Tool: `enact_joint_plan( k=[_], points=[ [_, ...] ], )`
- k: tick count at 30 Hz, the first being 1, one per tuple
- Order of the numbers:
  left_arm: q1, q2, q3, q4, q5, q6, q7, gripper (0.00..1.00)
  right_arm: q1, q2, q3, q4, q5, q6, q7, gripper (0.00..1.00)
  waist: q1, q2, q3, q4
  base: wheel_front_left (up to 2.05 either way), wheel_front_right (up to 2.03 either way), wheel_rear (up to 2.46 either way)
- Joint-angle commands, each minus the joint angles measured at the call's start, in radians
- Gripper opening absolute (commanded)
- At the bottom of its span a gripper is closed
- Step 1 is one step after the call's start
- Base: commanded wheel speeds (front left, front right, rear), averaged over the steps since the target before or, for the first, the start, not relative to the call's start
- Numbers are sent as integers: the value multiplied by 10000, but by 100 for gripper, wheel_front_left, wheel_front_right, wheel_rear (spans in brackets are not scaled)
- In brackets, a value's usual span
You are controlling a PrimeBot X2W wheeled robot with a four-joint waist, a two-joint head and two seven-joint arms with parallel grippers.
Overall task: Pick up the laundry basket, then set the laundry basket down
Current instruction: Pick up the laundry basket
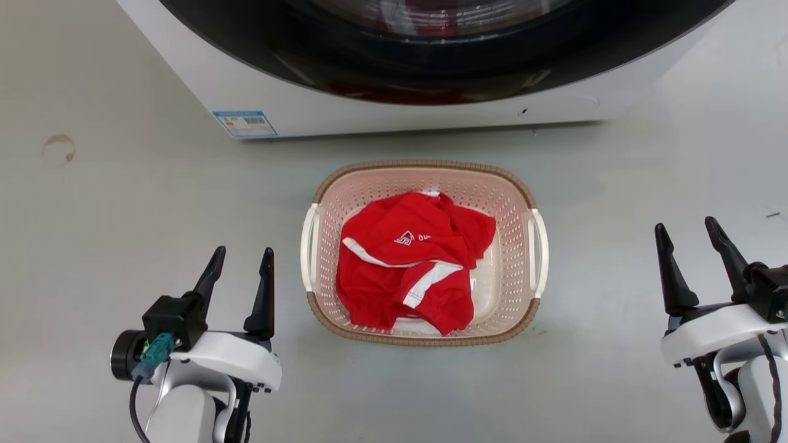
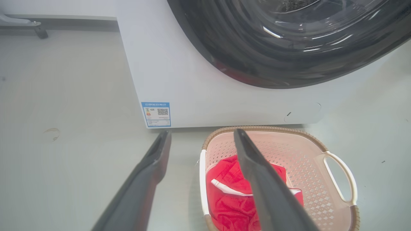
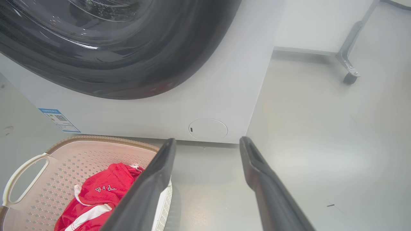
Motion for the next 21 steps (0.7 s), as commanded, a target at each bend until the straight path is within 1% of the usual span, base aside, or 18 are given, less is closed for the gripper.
enact_joint_plan(
  k=[1, 8, 9, 16, 21],
  points=[
    [-354, 112, 204, -195, -113, -56, -136, 100, -208, -219, 167, -269, -1, 46, -141, 100, 0, 0, 857, 132, 0, 0, 0],
    [-1015, 47, -149, -58, -328, -93, -136, 100, -466, -219, 391, -215, 173, 46, -141, 100, 0, 0, 2108, 321, 0, 0, 0],
    [-1015, 47, -149, -58, -328, -93, -136, 100, -466, -219, 391, -215, 173, 46, -141, 100, 0, 0, 2108, 321, 0, 0, 0],
    [-1875, 6, -682, 388, -629, -109, -136, 100, -1023, -219, 789, -64, 348, 46, -141, 100, 0, 0, 3051, 523, 0, 0, 0],
    [-2379, 118, -1035, 760, -857, -111, -136, 100, -1439, -219, 1203, 271, 581, 46, -141, 100, 0, 0, 3349, 588, 0, 0, 0]
  ],
)
